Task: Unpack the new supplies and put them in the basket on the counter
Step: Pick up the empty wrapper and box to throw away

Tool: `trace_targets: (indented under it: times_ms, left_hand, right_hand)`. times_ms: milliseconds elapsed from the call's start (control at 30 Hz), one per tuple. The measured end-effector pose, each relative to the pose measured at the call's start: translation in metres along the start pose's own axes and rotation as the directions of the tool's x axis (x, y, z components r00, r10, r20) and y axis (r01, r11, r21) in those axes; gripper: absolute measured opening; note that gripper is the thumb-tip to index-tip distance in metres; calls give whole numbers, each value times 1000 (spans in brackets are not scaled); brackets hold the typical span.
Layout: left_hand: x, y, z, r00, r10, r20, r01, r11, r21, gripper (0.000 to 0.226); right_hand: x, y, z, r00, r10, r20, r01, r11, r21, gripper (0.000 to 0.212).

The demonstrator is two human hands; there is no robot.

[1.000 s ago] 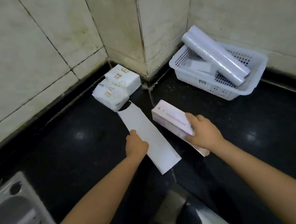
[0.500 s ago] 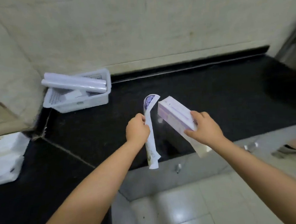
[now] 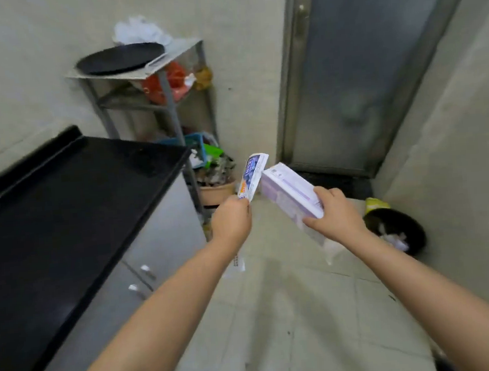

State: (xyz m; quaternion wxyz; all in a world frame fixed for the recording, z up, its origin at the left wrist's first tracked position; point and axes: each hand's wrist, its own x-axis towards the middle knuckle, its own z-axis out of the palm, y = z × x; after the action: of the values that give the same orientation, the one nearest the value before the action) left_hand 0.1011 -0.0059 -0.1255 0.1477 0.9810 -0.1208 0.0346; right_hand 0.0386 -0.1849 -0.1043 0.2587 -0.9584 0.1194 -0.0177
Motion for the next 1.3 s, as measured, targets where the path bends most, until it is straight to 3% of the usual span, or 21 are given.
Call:
trace_targets:
  times_ms: [167, 300, 467, 600, 700, 800, 867, 900, 1033, 1133, 1300]
  left_hand:
    - [68, 143, 74, 926, 329, 183, -357, 922, 148, 24]
    - [127, 236, 125, 834, 474, 283, -530, 831, 168, 28]
    - [207, 336, 199, 735, 565, 376, -647, 750, 137, 27]
    - [278, 403, 274, 625, 593, 507, -730, 675, 111, 30]
    - [321, 443, 325, 559, 648, 517, -780, 623, 63, 29]
    - [352, 478, 382, 513, 612, 602, -776, 631, 21, 43]
    - [368, 492, 429, 499, 509, 701, -730, 683, 25, 34]
    - [374, 497, 457, 521, 469, 713, -678, 735, 11, 28]
    - [389, 502, 576, 514, 398, 760, -610, 792, -2, 26]
    - [385, 503, 651, 513, 356, 781, -557, 831, -13, 24]
    - [370, 493, 735, 546, 227, 807, -295, 953, -69, 29]
  right_hand:
    - [15, 144, -63, 949, 301, -97, -301, 954, 11, 67]
    - [33, 230, -87, 852, 503, -145, -502, 864, 47, 64]
    - [101, 323, -93, 742, 643, -188, -651, 759, 28, 55]
    - [180, 398, -80, 653, 747, -121, -746, 663, 64, 53]
    - [228, 452, -62, 537, 844, 15, -843, 536, 46, 59]
    - [260, 502, -42, 410, 905, 109, -912, 408, 42, 58]
    - [278, 534, -26, 346, 926, 152, -938, 343, 45, 55]
    - [286, 550, -17, 319, 931, 175, -948, 316, 49, 54]
    - [310, 618, 34, 233, 940, 249, -972, 223, 70, 56]
    - [321, 664, 79, 216, 933, 289, -976, 210, 54, 54]
    - [342, 721, 141, 241, 916, 319, -969, 210, 129, 54]
